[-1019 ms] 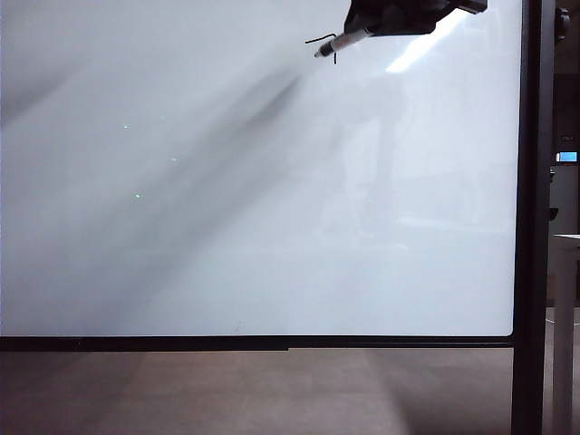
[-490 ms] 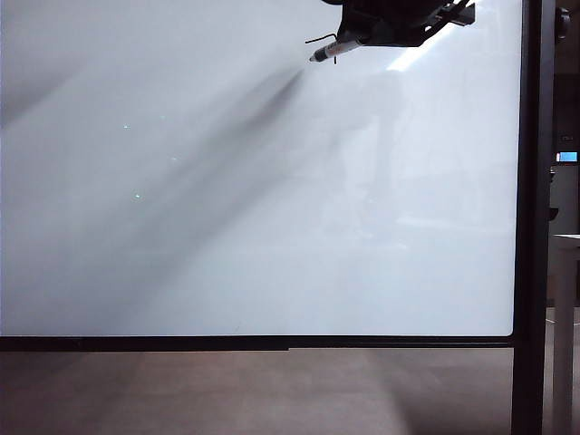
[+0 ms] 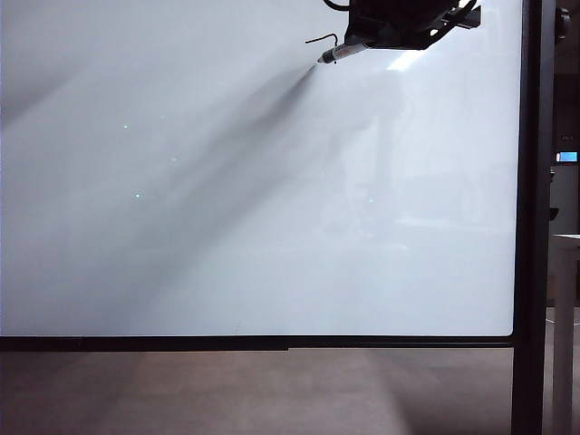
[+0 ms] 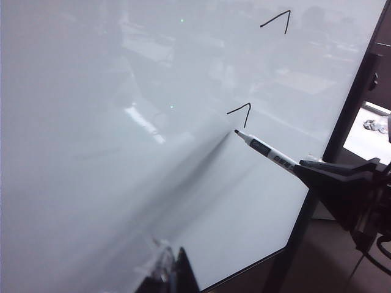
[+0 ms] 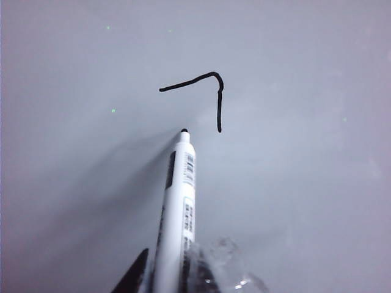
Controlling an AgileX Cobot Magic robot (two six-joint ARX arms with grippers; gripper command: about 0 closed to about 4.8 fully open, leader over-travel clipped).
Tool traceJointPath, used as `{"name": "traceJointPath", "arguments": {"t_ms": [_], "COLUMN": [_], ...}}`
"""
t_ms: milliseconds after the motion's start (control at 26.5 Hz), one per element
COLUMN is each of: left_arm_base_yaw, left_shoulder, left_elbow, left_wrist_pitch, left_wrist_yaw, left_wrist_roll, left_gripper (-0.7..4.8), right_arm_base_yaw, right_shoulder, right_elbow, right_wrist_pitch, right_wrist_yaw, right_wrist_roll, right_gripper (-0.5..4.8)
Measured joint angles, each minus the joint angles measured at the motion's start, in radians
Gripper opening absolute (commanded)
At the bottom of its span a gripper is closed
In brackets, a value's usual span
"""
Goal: Reach to the right to find the marker pen, pick it up, and write the number 2 on the whiteboard.
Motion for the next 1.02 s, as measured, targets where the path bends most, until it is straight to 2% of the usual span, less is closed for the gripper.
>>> {"name": "traceJointPath", "arguments": {"t_ms": [1019], "left_arm_base_yaw": [0.000], "left_shoulder": [0.000], "left_elbow": [0.000], "left_wrist_pitch": [-0.003], "left_wrist_yaw": [0.000], "left_wrist_roll": [0.000], "left_gripper": [-0.05], "right_arm_base_yaw": [-0.005], "right_shoulder": [0.039], "right_elbow": [-0.004], "right_wrist_pitch": [0.050], "right_wrist_yaw": [-0.026], "right_wrist_roll": [0.000], "right_gripper": [0.40]}}
